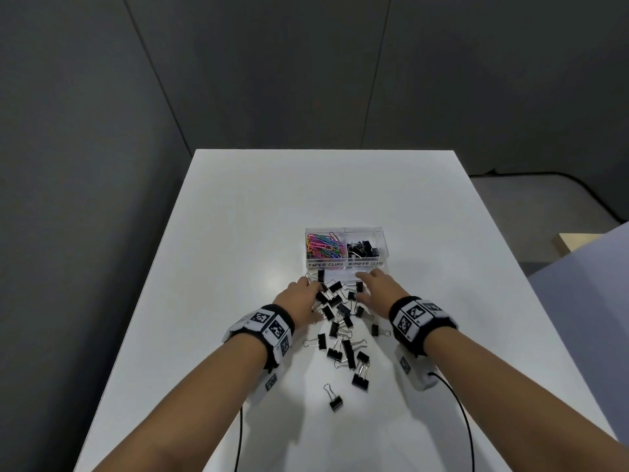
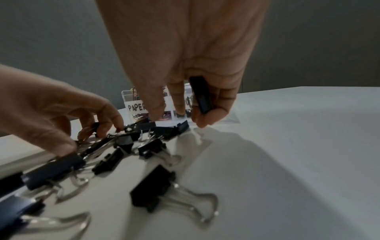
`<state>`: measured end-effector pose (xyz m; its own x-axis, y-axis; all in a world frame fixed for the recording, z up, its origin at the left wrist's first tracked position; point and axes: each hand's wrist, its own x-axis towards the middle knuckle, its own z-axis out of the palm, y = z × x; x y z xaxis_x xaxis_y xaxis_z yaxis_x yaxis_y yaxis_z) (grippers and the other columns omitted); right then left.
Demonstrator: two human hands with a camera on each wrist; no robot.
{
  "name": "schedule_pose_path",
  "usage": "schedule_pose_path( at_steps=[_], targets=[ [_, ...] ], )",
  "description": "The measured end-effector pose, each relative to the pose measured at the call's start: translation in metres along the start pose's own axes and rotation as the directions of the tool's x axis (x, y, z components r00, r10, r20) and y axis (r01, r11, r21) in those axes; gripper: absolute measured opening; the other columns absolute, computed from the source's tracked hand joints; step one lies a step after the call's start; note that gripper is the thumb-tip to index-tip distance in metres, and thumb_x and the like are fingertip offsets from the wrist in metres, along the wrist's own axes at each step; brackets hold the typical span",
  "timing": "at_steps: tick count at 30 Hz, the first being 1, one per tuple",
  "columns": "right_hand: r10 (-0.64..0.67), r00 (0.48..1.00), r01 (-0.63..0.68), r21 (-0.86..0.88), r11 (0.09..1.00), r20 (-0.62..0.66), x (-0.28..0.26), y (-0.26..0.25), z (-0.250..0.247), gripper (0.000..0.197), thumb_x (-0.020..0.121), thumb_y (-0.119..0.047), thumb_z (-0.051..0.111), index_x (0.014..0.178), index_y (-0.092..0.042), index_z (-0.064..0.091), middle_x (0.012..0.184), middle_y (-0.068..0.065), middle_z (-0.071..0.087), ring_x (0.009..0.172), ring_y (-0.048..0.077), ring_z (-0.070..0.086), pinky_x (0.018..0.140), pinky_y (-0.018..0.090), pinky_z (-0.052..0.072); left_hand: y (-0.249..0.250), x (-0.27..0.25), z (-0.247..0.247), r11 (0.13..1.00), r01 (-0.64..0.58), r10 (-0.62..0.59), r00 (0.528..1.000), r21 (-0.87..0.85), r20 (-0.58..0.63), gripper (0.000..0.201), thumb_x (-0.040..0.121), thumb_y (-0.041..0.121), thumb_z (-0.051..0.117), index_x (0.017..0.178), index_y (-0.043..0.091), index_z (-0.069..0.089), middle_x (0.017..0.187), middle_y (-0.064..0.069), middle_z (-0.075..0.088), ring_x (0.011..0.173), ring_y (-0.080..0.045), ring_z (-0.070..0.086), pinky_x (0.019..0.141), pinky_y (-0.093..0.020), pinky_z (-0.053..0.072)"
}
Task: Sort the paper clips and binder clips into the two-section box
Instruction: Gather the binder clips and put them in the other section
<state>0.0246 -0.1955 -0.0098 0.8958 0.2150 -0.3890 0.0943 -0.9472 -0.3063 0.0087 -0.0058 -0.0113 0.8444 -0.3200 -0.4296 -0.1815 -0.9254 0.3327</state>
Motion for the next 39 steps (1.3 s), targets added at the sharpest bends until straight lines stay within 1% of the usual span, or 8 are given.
schedule_pose_path(
  at_steps=[6,11,16,19,24,26,34,39],
  targets=[
    [0.045,0.998,-0.045,-0.020,0.999,0.031,0.006,-0.009,0.014,0.054,0.085,-0.027,0.064,0.133,-0.013,0.044,0.134,0.015,0.037,0.120,0.031,0.046,0.103,0.040,0.044,0.009,0.000,-0.001,0.990,0.033,-0.029,0.999,-0.140,0.036,0.049,0.085,0.016,0.063,0.128,0.008,0.039,0.125,-0.016,0.050,0.109,-0.032,0.055,0.090,-0.036,0.044],
    [0.118,0.992,-0.121,0.088,0.989,0.046,0.006,-0.011,0.012,0.032,0.081,-0.020,0.069,0.099,-0.013,0.044,0.124,0.014,0.040,0.085,0.025,0.050,0.087,0.036,0.052,0.008,0.000,0.000,0.985,-0.005,0.009,1.000,-0.170,0.021,0.028,0.088,0.012,0.057,0.099,0.019,0.032,0.091,-0.006,0.053,0.081,-0.023,0.051,0.070,-0.029,0.037],
    [0.117,0.990,-0.124,0.098,0.987,0.078,0.005,-0.008,0.011,0.027,0.084,-0.016,0.065,0.090,-0.014,0.038,0.111,0.014,0.047,0.081,0.024,0.048,0.073,0.032,0.043,0.007,-0.002,-0.001,0.993,-0.014,0.021,0.998,-0.118,0.054,0.041,0.089,0.015,0.057,0.127,0.013,0.040,0.113,-0.013,0.061,0.101,-0.029,0.059,0.085,-0.034,0.045],
    [0.085,0.993,-0.095,0.118,0.988,0.083,0.002,-0.005,0.010,0.015,0.087,-0.012,0.059,0.096,-0.012,0.047,0.109,0.014,0.050,0.086,0.028,0.055,0.073,0.032,0.043,0.005,-0.002,-0.001,0.995,-0.045,0.051,0.996,-0.093,0.073,0.036,0.093,0.016,0.052,0.128,0.011,0.045,0.120,-0.014,0.058,0.108,-0.028,0.057,0.090,-0.031,0.043],
    [0.053,0.998,-0.048,0.126,0.991,-0.038,-0.002,0.002,-0.002,0.015,0.090,-0.003,0.038,0.089,-0.012,0.051,0.101,0.012,0.056,0.084,0.024,0.053,0.072,0.027,0.038,-0.002,-0.004,-0.010,0.978,-0.057,0.071,0.996,-0.202,0.062,0.034,0.094,0.007,0.041,0.127,0.009,0.049,0.079,-0.005,0.061,0.069,-0.018,0.051,0.062,-0.021,0.039],
    [0.027,0.998,-0.022,0.079,0.997,-0.058,-0.004,0.006,-0.008,0.021,0.093,-0.006,0.036,0.096,-0.011,0.056,0.109,0.012,0.058,0.090,0.027,0.057,0.073,0.028,0.038,-0.006,-0.005,-0.016,0.965,-0.042,0.052,0.998,-0.258,0.033,0.036,0.091,0.004,0.037,0.124,0.011,0.053,0.081,-0.006,0.064,0.062,-0.015,0.048,0.058,-0.021,0.037],
    [-0.142,0.989,0.149,-0.223,0.963,0.050,-0.014,0.009,0.004,0.035,0.097,-0.013,0.042,0.131,-0.014,0.047,0.125,0.011,0.046,0.111,0.029,0.053,0.088,0.037,0.045,-0.024,-0.004,-0.026,0.953,0.007,-0.026,0.998,-0.301,-0.057,0.040,0.093,-0.003,0.030,0.125,0.009,0.051,0.079,-0.003,0.055,0.079,-0.023,0.051,0.059,-0.015,0.036],
    [-0.205,0.976,0.218,-0.309,0.926,0.074,-0.018,0.008,0.015,0.024,0.091,-0.006,0.048,0.114,-0.007,0.052,0.118,0.013,0.045,0.105,0.030,0.050,0.075,0.034,0.043,-0.021,-0.004,-0.018,0.992,0.039,-0.038,0.999,-0.124,0.012,0.034,0.098,0.021,0.042,0.131,0.014,0.043,0.123,-0.016,0.058,0.110,-0.030,0.056,0.090,-0.032,0.041]
  ],
)
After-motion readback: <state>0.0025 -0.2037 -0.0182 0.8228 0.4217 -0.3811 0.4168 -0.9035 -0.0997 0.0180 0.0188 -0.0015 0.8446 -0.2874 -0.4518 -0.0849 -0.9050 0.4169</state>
